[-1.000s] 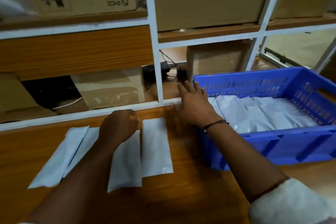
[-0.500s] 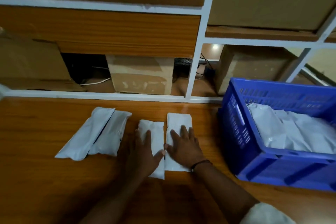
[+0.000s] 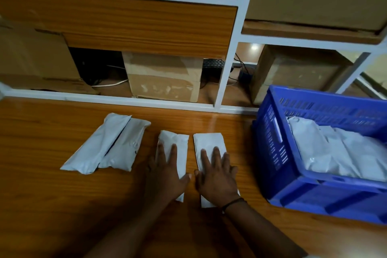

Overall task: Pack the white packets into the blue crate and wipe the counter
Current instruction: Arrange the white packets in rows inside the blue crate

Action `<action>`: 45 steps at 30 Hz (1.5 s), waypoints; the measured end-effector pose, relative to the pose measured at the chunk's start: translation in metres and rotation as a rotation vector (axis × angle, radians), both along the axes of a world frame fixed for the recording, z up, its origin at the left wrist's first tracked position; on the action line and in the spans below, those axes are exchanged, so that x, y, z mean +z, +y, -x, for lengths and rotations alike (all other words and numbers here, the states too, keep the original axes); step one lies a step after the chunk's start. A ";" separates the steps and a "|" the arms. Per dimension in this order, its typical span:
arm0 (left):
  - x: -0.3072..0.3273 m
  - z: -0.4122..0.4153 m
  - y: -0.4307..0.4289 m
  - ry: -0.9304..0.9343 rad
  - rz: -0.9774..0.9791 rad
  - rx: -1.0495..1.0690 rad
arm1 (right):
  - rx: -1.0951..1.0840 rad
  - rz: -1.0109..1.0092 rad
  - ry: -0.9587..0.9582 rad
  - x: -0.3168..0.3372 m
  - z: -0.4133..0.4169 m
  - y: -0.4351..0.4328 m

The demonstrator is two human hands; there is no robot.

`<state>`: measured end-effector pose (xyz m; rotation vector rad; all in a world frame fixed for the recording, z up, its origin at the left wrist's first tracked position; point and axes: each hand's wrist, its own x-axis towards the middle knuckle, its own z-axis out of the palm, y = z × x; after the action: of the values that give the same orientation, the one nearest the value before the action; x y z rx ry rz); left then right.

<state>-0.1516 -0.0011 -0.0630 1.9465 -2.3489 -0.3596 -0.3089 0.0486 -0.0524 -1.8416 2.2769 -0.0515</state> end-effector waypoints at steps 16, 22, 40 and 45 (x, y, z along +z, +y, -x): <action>0.009 -0.003 -0.029 0.023 -0.031 0.039 | -0.055 -0.046 -0.009 0.019 0.020 -0.005; 0.047 0.007 -0.030 0.143 0.050 0.029 | -0.060 0.047 0.017 0.071 0.029 -0.016; 0.182 0.118 -0.020 0.404 0.292 -0.186 | -0.194 0.355 0.084 0.197 0.109 -0.006; 0.190 0.191 -0.008 0.426 0.280 -0.229 | -0.236 0.365 0.118 0.202 0.179 0.014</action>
<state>-0.3422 -0.0094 0.1269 1.3294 -2.1983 -0.3875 -0.4875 0.0628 0.1499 -1.7581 2.7061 -0.4327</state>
